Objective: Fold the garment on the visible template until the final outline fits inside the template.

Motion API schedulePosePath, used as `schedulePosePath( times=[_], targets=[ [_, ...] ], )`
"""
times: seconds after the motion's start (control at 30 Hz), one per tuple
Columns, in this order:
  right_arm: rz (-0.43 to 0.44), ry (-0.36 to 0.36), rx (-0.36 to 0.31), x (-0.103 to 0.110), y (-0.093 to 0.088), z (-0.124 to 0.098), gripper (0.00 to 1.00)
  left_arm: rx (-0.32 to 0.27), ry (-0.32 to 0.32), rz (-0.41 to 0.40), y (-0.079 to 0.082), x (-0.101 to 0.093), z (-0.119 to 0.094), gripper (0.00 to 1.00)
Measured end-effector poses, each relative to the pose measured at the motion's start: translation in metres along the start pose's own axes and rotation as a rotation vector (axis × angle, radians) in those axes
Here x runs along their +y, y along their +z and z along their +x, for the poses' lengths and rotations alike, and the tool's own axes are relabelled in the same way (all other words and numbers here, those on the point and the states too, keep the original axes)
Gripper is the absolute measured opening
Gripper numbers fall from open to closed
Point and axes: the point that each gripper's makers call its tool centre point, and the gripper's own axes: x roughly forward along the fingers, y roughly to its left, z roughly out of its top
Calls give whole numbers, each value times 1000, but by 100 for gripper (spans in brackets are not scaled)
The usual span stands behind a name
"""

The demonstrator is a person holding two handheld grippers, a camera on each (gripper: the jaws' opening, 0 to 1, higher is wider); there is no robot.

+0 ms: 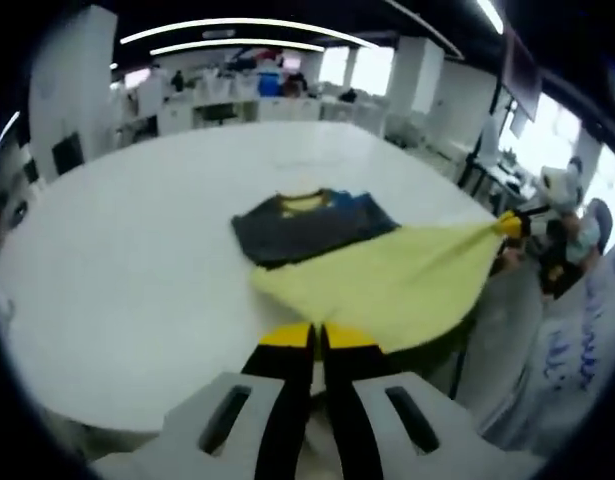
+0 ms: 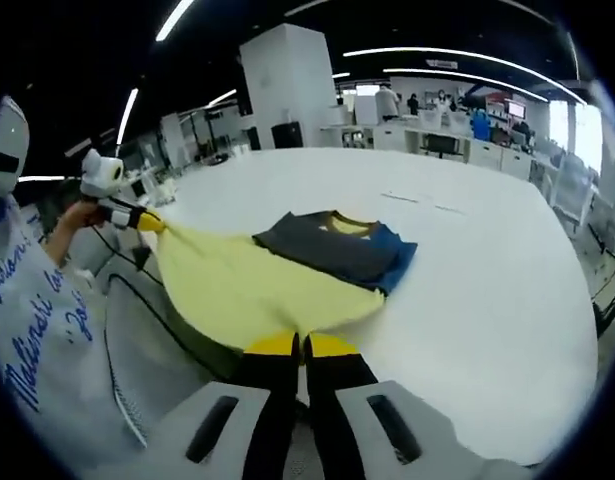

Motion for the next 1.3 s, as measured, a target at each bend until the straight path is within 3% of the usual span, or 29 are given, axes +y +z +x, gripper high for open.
schedulePosePath(
  times=[0.23, 0.33, 0.77, 1.1, 1.3],
  targets=[
    [-1, 22, -96, 5, 24, -21, 3, -78, -37, -2, 19, -10, -21, 0],
    [-4, 31, -132, 8, 34, -30, 3, -113, -83, -8, 28, -20, -31, 0],
    [-74, 42, -201, 25, 62, -62, 3, -166, -56, 89, 50, -38, -68, 0],
    [-66, 53, -241, 34, 69, -68, 3, -204, -72, 93, 58, -45, -75, 0],
    [-53, 41, -233, 29, 65, -66, 3, -186, -67, 97, 55, -40, -69, 0]
  ],
)
